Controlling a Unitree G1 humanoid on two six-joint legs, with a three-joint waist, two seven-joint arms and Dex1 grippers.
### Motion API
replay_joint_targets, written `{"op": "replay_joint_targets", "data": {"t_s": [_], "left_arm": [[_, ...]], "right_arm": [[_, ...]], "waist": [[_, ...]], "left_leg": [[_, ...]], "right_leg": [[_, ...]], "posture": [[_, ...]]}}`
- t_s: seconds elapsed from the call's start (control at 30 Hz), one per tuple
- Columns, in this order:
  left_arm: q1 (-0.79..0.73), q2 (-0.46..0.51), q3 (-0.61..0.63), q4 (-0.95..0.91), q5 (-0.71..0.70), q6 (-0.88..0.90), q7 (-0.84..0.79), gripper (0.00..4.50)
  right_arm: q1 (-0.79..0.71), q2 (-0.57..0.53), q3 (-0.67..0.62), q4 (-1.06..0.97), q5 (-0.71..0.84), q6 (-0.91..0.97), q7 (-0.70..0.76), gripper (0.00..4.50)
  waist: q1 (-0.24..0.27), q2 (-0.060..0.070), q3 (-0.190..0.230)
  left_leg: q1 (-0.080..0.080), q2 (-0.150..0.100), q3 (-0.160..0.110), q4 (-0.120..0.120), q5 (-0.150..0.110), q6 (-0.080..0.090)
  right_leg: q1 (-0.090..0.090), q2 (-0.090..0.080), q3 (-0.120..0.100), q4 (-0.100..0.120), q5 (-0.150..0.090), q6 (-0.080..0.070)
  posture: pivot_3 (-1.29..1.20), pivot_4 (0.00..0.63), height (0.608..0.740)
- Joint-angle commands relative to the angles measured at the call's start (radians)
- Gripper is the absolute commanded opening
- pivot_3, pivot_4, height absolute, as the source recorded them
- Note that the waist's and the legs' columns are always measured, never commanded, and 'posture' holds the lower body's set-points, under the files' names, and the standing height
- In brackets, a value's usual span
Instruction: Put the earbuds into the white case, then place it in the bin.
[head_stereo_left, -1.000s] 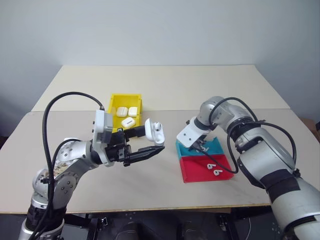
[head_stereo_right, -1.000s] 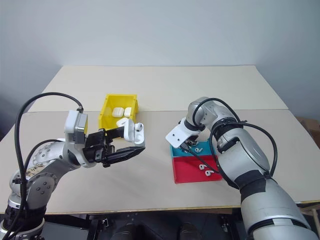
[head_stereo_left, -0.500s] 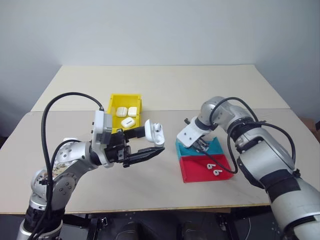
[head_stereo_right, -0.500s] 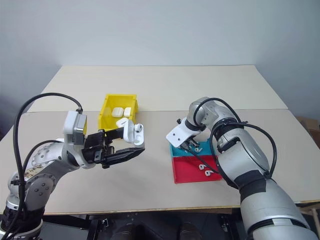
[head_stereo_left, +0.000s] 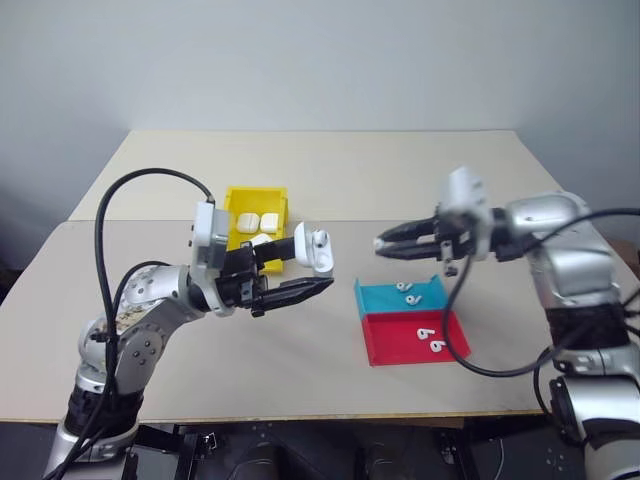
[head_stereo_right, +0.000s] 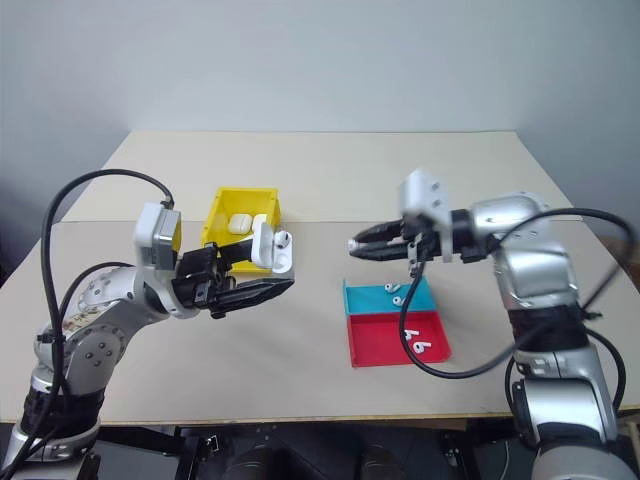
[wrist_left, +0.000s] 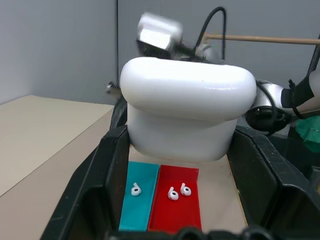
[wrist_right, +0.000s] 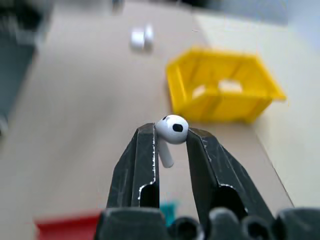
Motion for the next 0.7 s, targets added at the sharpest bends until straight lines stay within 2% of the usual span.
{"op": "replay_joint_targets", "data": {"t_s": [0.03,0.13,0.33,0.7], "left_arm": [[-0.037,-0.015,-0.015,0.014,0.013,-0.027,-0.030,2.75],[-0.055,-0.027,-0.025,0.028,0.025,-0.024,-0.039,2.75],[-0.073,-0.035,-0.032,0.037,0.025,-0.015,-0.055,2.75],[-0.059,-0.031,-0.030,0.023,0.021,-0.006,-0.059,2.75]], "right_arm": [[0.014,0.056,-0.138,-0.150,0.296,0.244,-0.183,0.62],[0.031,0.096,-0.172,-0.212,0.416,0.319,-0.313,0.62],[0.066,0.142,-0.111,-0.334,0.525,0.340,-0.469,0.62],[0.116,0.085,-0.037,-0.392,0.548,0.304,-0.488,0.62]], "waist": [[0.001,0.000,0.000],[0.003,0.000,0.000],[0.005,0.000,0.000],[0.009,0.000,0.000]], "left_leg": [[0.000,0.000,0.000,0.000,0.000,0.000],[-0.001,0.000,0.000,0.000,0.000,0.001],[-0.001,0.000,0.000,0.000,-0.001,0.001],[-0.002,-0.001,0.000,0.000,-0.001,0.001]], "right_leg": [[0.000,0.000,0.000,0.000,0.000,0.000],[0.000,0.000,0.000,-0.001,0.000,0.000],[-0.001,0.000,0.000,-0.001,0.000,0.000],[-0.001,0.000,0.000,-0.002,0.000,0.000]], "posture": [[0.00,0.150,0.740],[0.00,0.150,0.740],[0.00,0.150,0.740],[0.00,0.150,0.740]]}}
